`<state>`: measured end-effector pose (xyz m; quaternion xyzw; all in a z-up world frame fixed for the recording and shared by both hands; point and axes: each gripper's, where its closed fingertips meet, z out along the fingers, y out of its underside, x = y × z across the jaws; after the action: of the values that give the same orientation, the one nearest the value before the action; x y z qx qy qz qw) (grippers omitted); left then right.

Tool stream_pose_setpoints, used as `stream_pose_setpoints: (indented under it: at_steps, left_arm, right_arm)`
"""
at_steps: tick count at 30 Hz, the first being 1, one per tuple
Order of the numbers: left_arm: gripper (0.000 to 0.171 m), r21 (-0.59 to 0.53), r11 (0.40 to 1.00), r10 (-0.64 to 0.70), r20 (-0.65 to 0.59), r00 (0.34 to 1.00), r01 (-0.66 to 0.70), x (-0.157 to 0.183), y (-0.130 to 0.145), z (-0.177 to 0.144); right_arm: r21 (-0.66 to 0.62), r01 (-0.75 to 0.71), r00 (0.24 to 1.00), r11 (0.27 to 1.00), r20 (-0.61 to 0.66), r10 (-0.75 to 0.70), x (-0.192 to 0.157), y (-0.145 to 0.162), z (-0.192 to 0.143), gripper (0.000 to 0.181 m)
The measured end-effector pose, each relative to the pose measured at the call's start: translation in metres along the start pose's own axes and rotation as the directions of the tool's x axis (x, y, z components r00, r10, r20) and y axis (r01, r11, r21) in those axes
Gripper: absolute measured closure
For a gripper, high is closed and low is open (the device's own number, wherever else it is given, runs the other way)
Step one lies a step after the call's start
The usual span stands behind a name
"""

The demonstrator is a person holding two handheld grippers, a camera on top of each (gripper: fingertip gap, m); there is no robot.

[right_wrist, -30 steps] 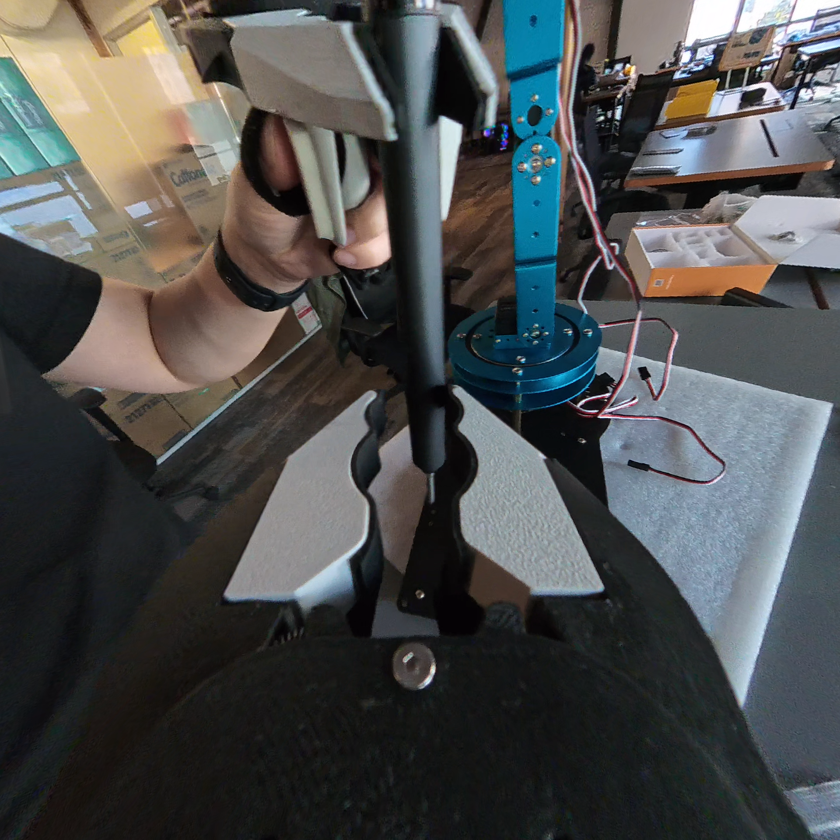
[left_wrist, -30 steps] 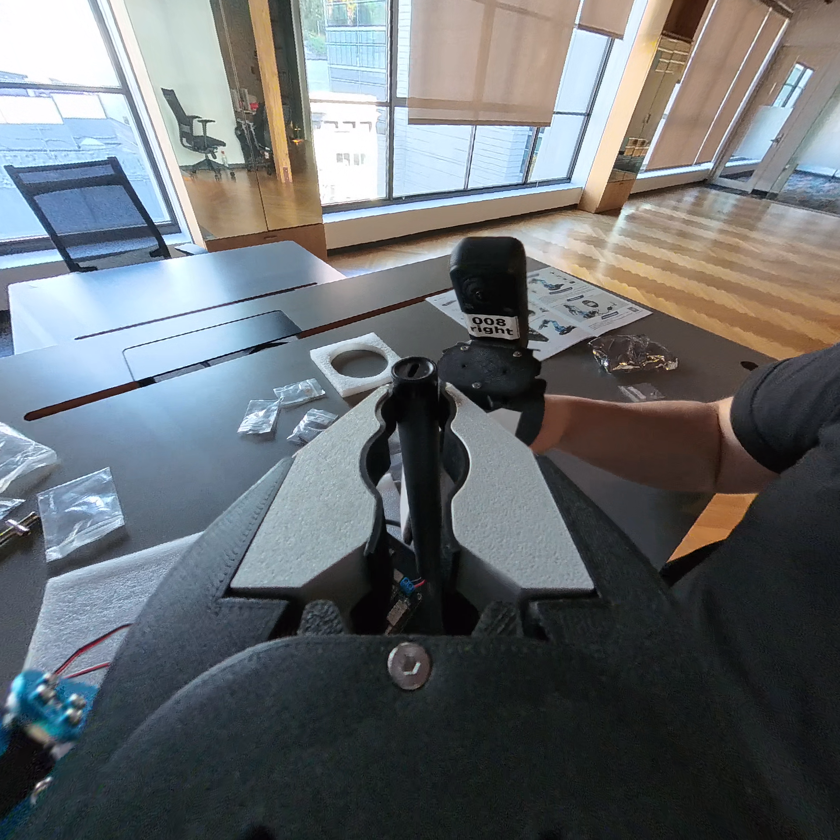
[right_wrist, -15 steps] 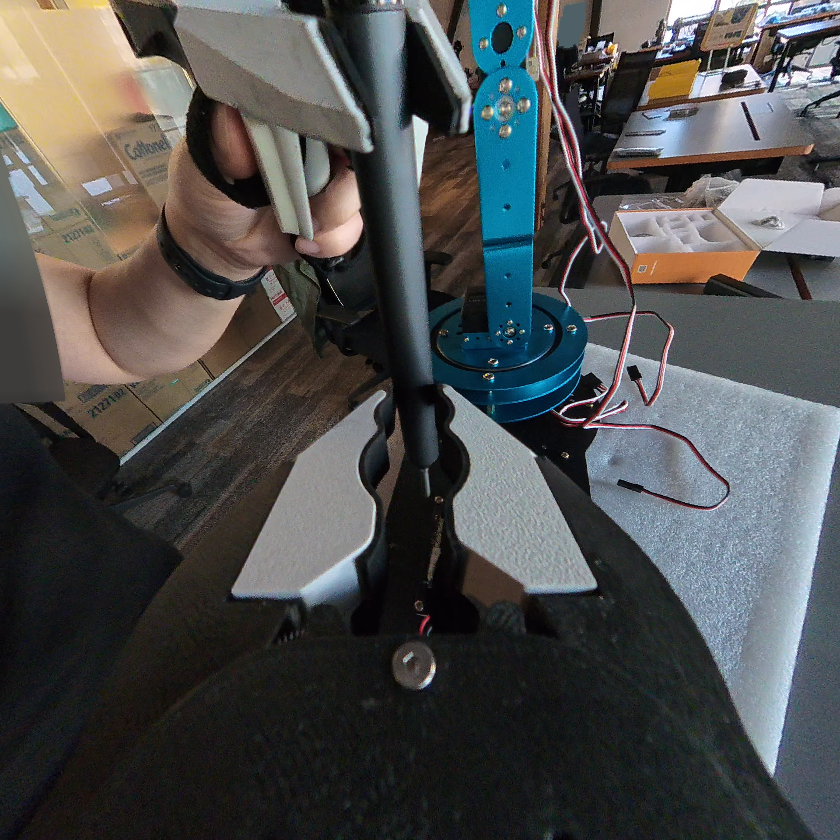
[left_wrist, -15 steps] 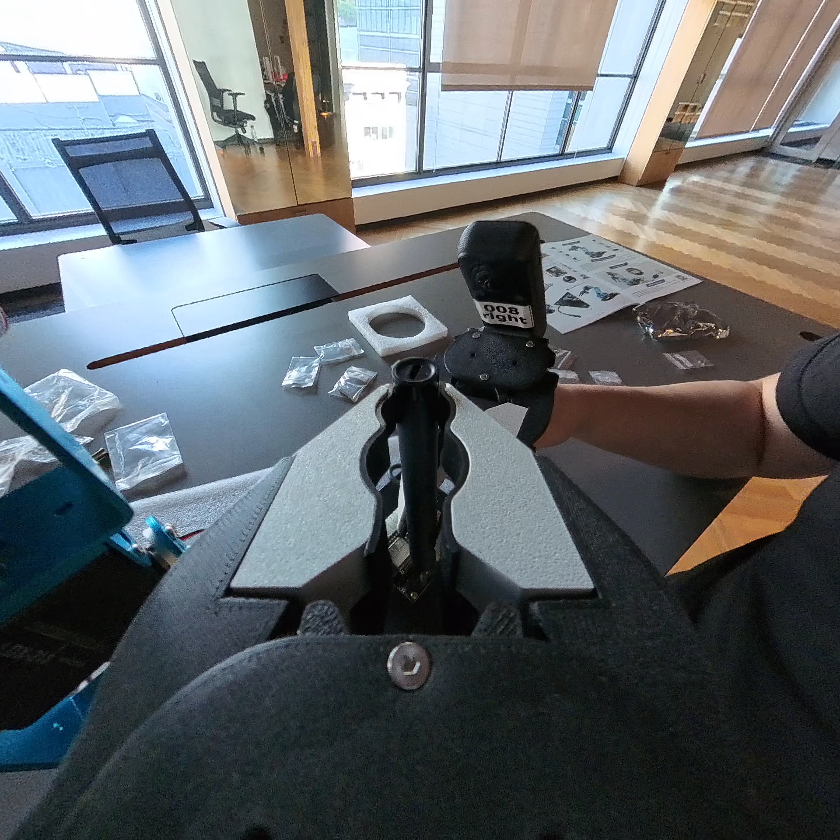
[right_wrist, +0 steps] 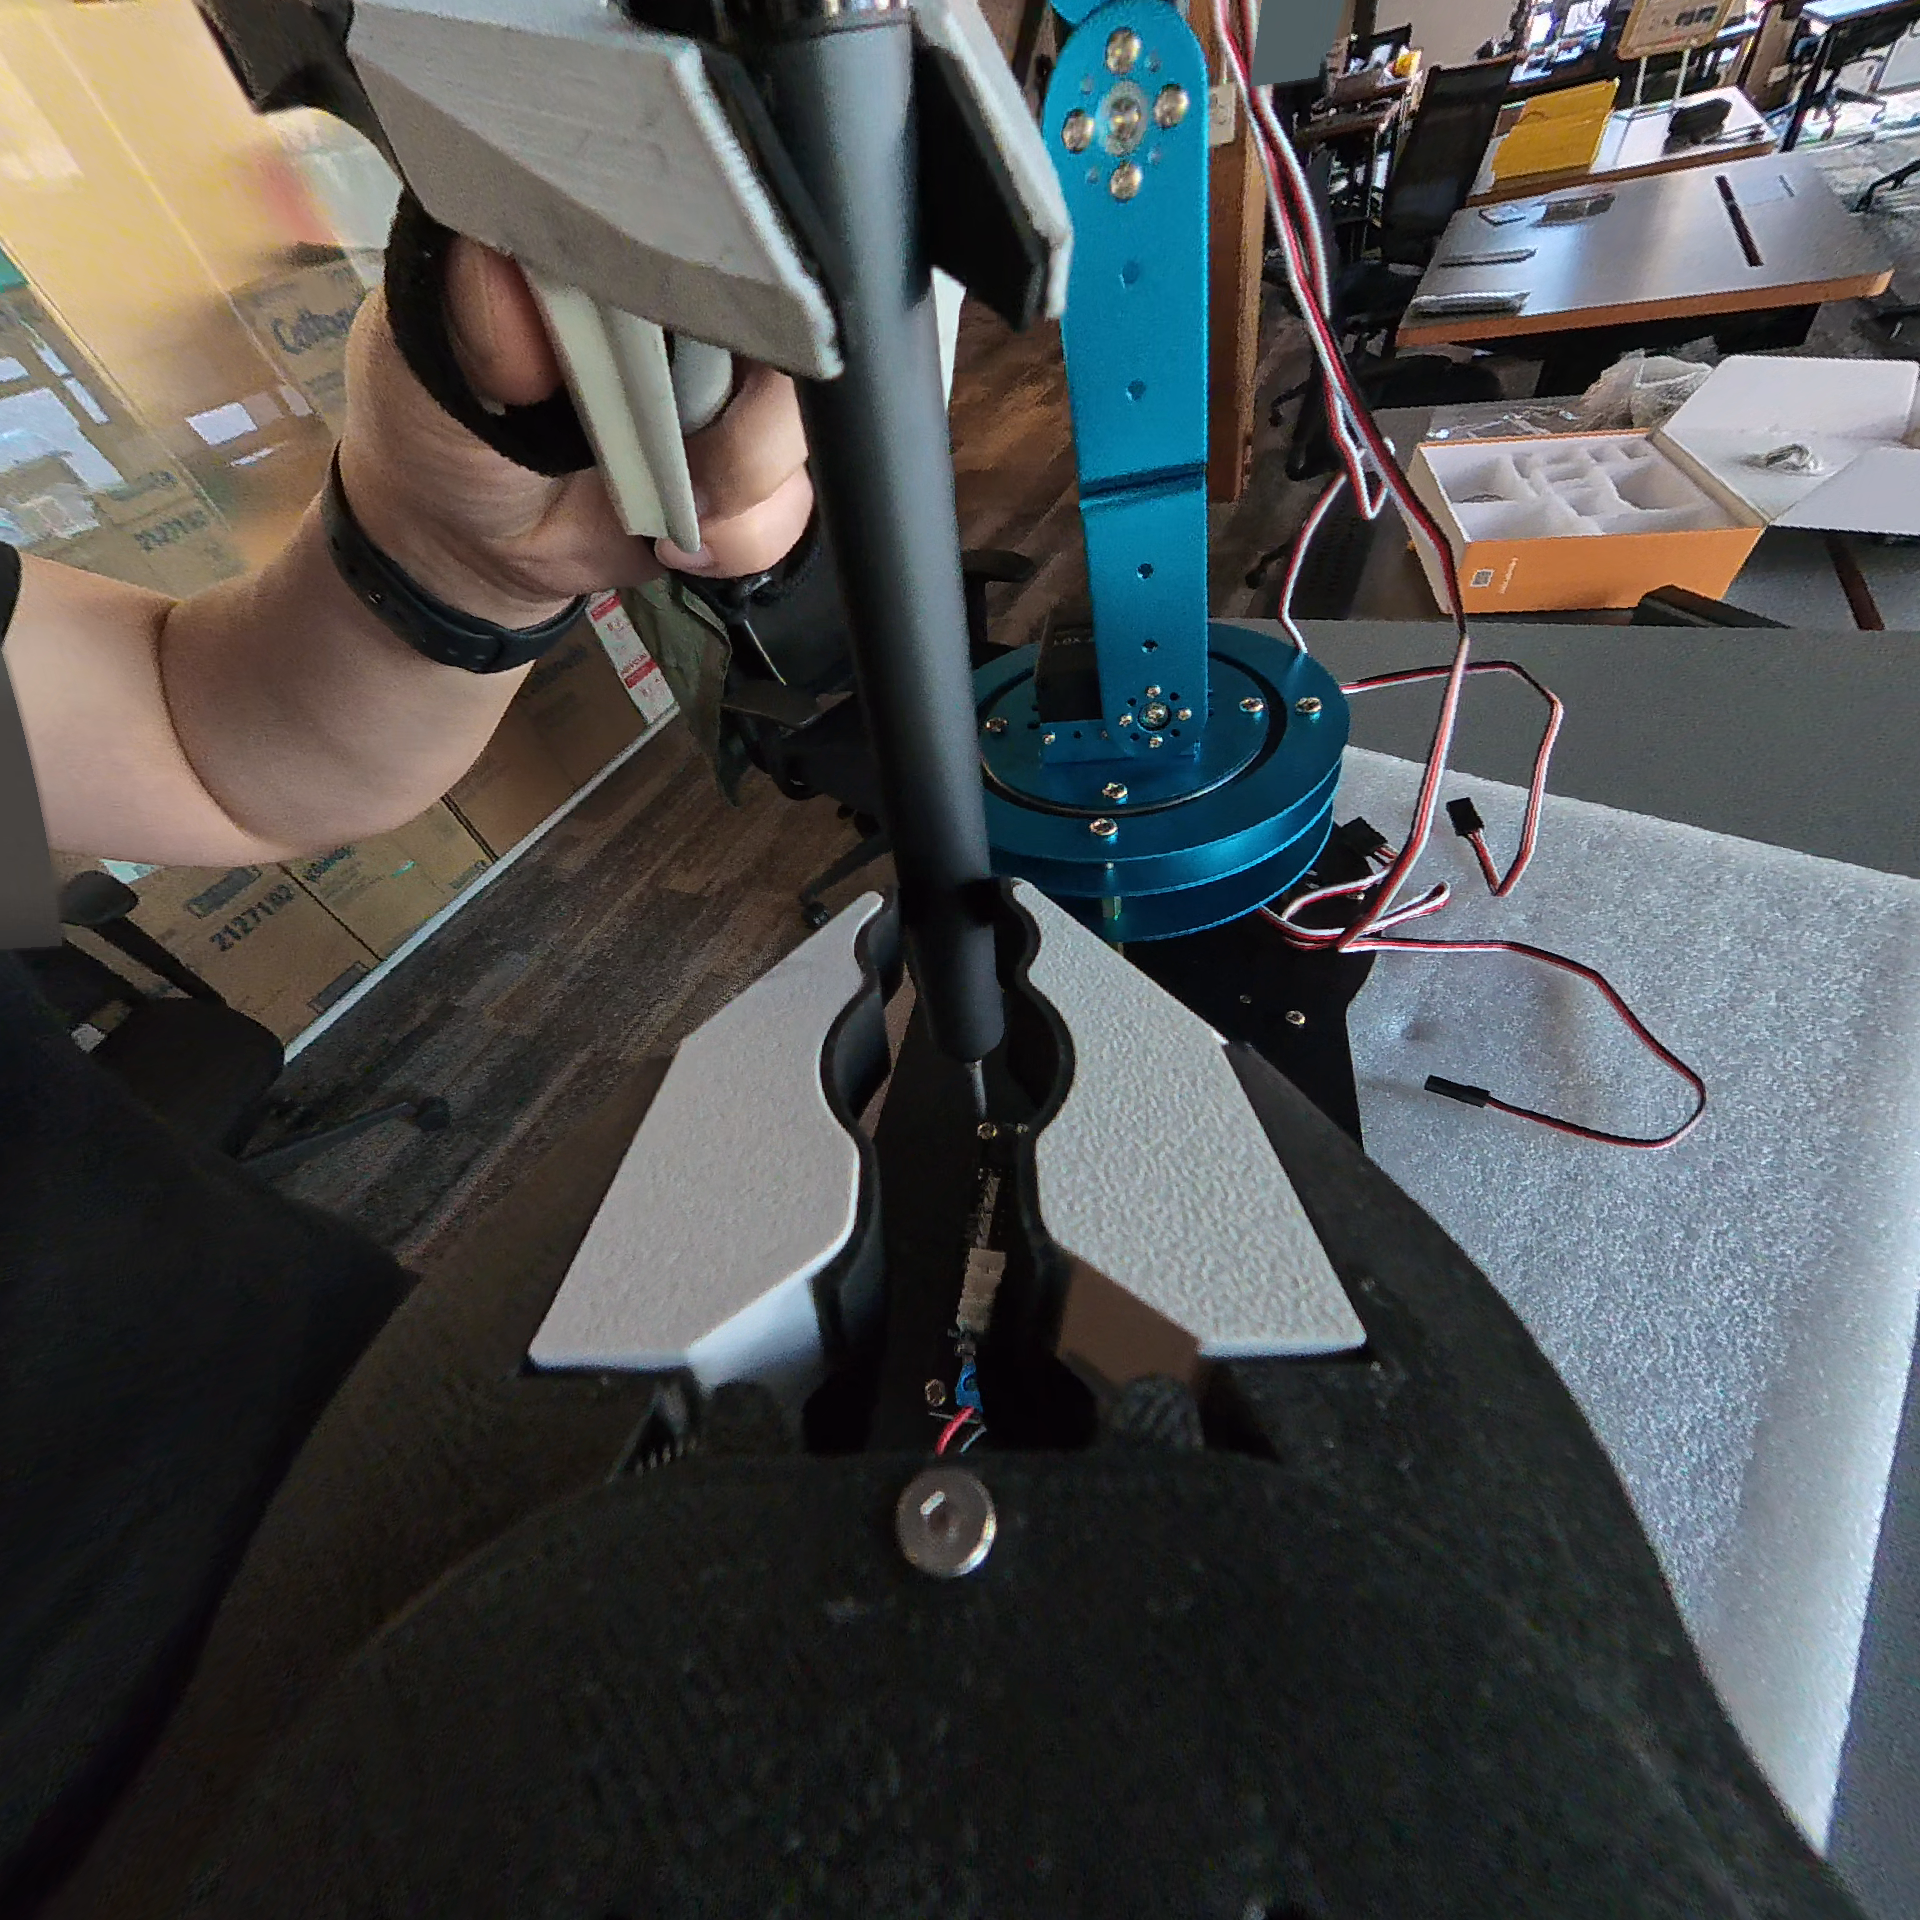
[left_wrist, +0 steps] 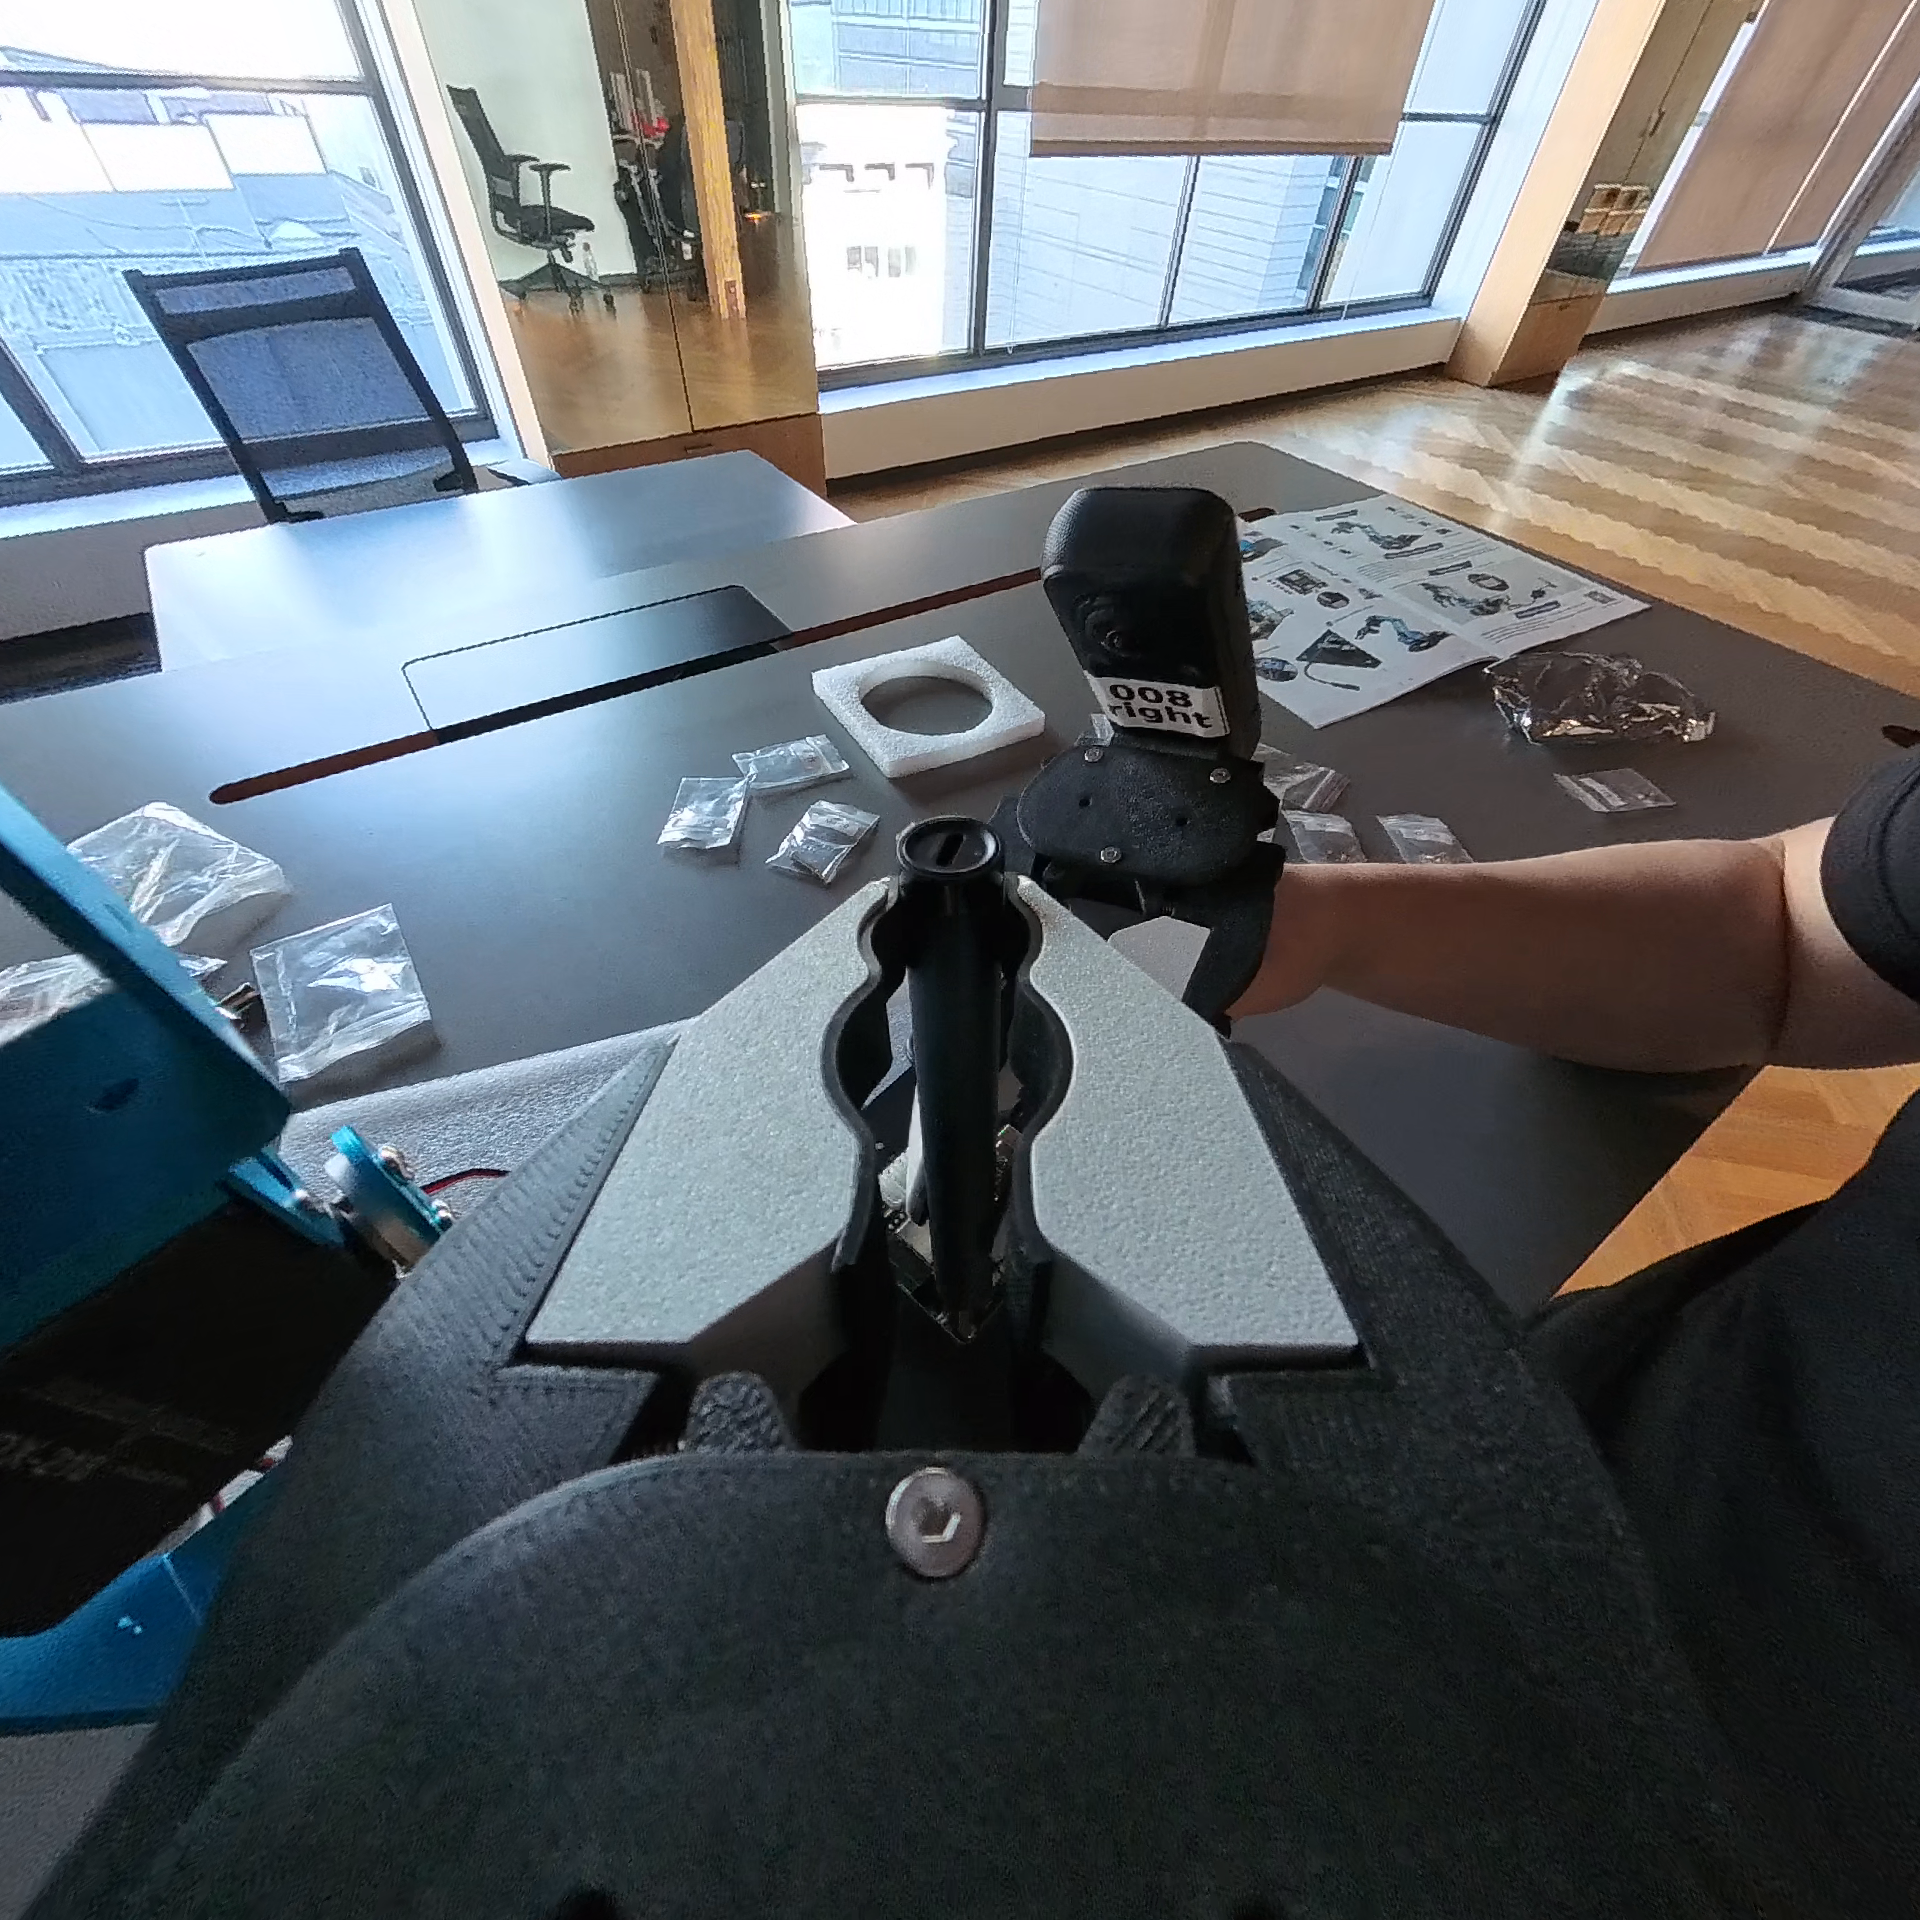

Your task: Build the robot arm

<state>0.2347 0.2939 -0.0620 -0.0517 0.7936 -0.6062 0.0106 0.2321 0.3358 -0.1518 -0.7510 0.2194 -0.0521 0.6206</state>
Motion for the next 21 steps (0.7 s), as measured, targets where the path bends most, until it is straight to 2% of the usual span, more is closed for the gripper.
stream_pose_setpoints:
  at_steps: [21]
  left_arm:
    - [0.155, -0.007, 1.0, 0.011, -0.01, 1.0, -0.011, 0.0016, 0.0025, 0.002]
  right_arm:
    - [0.017, -0.038, 0.998, 0.999, 0.042, 0.037, 0.0008, 0.0043, -0.0023, 0.163]
